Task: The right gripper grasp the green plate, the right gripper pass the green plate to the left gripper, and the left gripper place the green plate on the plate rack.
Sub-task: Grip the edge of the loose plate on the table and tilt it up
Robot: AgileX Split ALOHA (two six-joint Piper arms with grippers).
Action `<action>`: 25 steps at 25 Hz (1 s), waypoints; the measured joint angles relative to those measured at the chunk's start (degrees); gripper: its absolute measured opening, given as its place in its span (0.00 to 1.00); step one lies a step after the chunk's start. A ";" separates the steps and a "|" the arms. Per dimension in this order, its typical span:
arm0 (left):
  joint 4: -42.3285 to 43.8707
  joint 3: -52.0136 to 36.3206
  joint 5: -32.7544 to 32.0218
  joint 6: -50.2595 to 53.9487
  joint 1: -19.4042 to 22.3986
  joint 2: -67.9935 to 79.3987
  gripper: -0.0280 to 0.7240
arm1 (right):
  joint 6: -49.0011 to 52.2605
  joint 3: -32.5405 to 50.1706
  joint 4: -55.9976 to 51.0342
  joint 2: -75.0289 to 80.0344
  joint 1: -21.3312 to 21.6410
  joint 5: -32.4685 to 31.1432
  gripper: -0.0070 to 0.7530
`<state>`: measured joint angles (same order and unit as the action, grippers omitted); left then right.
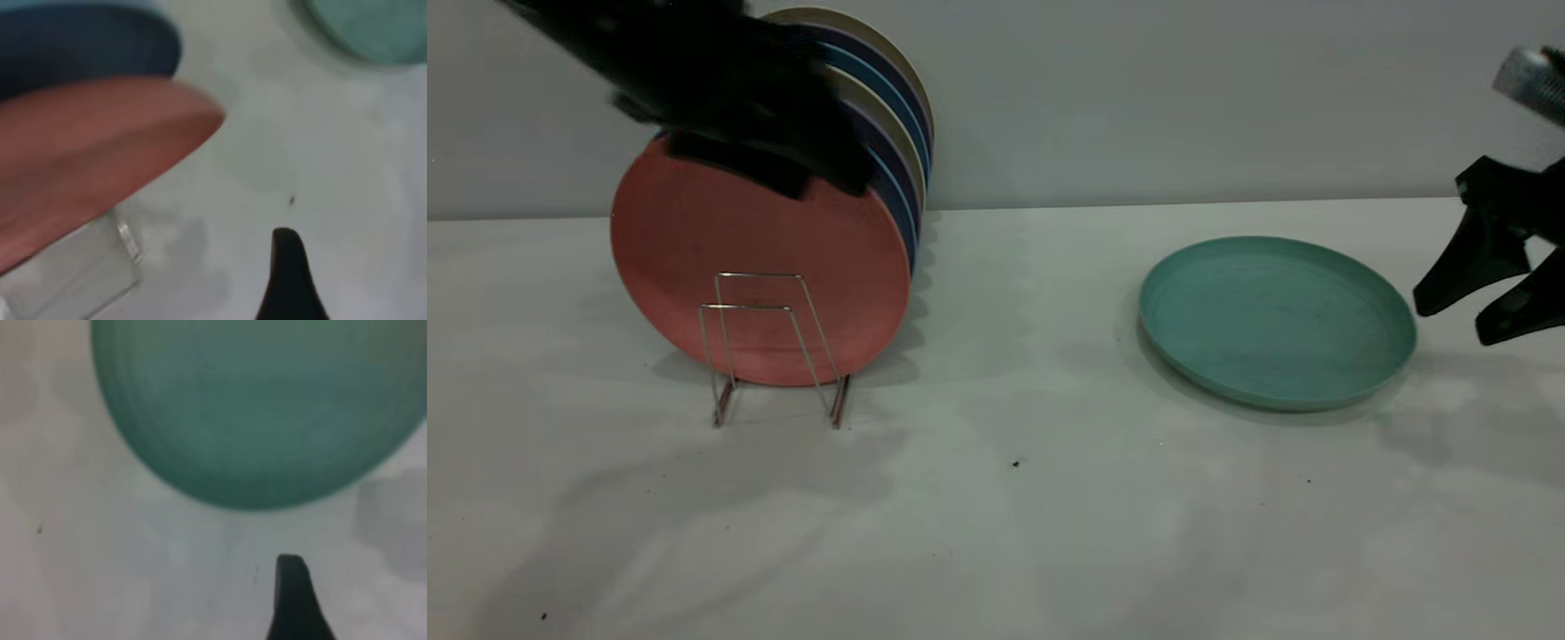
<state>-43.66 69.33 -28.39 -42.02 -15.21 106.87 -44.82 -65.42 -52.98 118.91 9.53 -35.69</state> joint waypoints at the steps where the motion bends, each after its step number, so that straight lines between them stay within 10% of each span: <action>1: -0.67 0.54 0.61 -0.06 -0.78 1.16 0.75 | -0.24 -1.47 -0.56 1.80 0.26 -0.46 0.67; 17: -2.50 1.33 1.45 -0.05 -3.45 3.61 0.75 | -3.84 -14.33 -11.16 20.06 0.33 -3.05 0.57; 25: -2.68 1.33 1.68 -0.10 -3.45 3.61 0.75 | -8.17 -14.83 -14.41 21.06 0.33 -0.10 0.05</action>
<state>-46.34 70.66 -26.71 -42.11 -18.66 110.48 -52.99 -80.25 -67.38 139.97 9.86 -35.78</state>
